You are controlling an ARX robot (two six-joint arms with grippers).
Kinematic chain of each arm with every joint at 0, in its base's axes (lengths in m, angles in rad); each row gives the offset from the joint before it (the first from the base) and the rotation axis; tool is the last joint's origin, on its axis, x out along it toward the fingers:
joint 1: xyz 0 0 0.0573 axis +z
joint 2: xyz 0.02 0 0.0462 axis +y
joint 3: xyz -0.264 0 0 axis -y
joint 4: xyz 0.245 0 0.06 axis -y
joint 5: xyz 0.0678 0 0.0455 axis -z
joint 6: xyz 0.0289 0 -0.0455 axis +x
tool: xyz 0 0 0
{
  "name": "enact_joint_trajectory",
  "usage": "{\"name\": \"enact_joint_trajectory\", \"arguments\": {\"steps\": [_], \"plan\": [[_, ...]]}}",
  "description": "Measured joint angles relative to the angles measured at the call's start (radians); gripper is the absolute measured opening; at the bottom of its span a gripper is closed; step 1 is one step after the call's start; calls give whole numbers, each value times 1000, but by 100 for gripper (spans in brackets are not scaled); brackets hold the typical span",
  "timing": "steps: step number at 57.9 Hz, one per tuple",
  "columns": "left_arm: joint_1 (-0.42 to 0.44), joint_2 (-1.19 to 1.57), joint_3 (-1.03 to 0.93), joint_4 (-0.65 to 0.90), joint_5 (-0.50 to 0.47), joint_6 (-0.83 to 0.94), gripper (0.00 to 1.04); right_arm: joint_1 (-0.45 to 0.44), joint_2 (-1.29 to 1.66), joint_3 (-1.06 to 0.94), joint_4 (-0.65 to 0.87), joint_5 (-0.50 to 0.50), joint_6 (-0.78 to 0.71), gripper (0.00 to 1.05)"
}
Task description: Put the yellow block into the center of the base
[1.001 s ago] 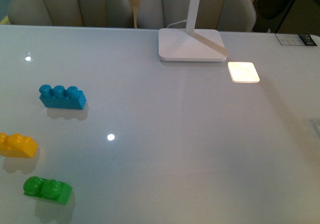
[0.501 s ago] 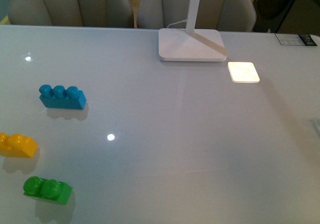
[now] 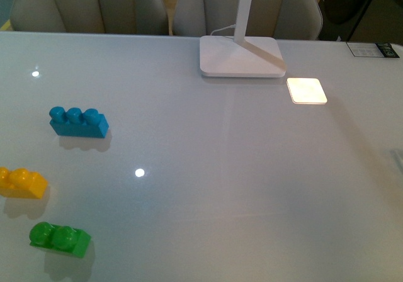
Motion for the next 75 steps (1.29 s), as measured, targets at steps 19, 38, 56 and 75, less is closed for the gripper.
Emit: {"name": "enact_joint_trajectory", "arguments": {"steps": [19,38,56,75], "plan": [[0,0,0,0,0,0,97,-420,711,85,586,-353,-155,96],[0,0,0,0,0,0,97,-547,1719,475,811,-531,-309,96],[0,0,0,0,0,0,97,-553,1894,672,721,-507,-416,96],[0,0,0,0,0,0,97,-547,2030,815,641,-465,-434,96]]}}
